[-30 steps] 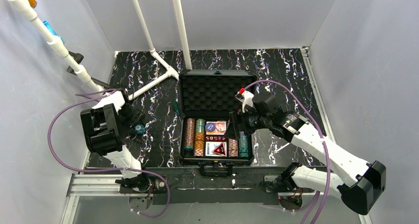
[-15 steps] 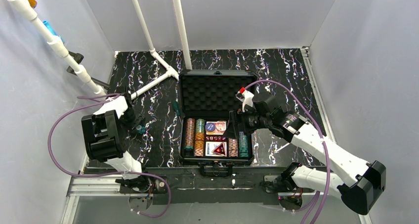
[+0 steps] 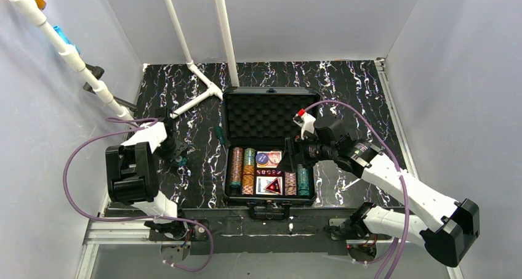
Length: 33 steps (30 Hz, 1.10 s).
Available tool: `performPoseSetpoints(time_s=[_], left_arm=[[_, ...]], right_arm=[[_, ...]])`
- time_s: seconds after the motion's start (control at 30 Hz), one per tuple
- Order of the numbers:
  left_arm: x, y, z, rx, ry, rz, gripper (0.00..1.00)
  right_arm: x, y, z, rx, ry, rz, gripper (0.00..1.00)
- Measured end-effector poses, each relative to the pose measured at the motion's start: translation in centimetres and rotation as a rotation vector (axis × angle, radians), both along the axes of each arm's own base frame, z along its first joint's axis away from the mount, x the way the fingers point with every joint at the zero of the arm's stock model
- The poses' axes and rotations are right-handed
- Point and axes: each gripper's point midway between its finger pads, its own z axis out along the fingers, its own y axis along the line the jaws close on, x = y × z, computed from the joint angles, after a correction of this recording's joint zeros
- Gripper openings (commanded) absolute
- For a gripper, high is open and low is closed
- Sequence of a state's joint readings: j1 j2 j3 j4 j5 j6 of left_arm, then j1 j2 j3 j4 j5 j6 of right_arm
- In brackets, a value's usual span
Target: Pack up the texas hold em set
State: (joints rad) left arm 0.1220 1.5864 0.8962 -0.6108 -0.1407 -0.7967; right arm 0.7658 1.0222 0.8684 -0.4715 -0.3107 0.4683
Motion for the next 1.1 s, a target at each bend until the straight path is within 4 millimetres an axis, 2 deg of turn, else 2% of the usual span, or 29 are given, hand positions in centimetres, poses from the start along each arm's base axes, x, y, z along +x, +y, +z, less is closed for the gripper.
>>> performPoseSetpoints(time_s=[0.27, 0.6, 0.8, 1.1], left_arm=[[-0.5, -1.3, 0.2, -0.036, 0.02, -0.032, 0.0], [-2.6, -3.0, 0.9, -0.105, 0.083, -0.063, 0.0], [-3.3, -3.3, 2.3, -0.105, 0.082, -0.087, 0.0], [-2.9, -3.0, 3.6, -0.092, 0.069, -0.108, 0.0]], right_arm=[[0.1, 0.1, -0.1, -0.002, 0.001, 0.0, 0.84], [0.5, 0.6, -0.9, -0.011, 0.019, 0.006, 0.84], [0.6, 0.8, -1.1, -0.013, 0.023, 0.008, 0.84], [0.8, 1.1, -0.9, 0.0, 0.015, 0.011, 0.84]])
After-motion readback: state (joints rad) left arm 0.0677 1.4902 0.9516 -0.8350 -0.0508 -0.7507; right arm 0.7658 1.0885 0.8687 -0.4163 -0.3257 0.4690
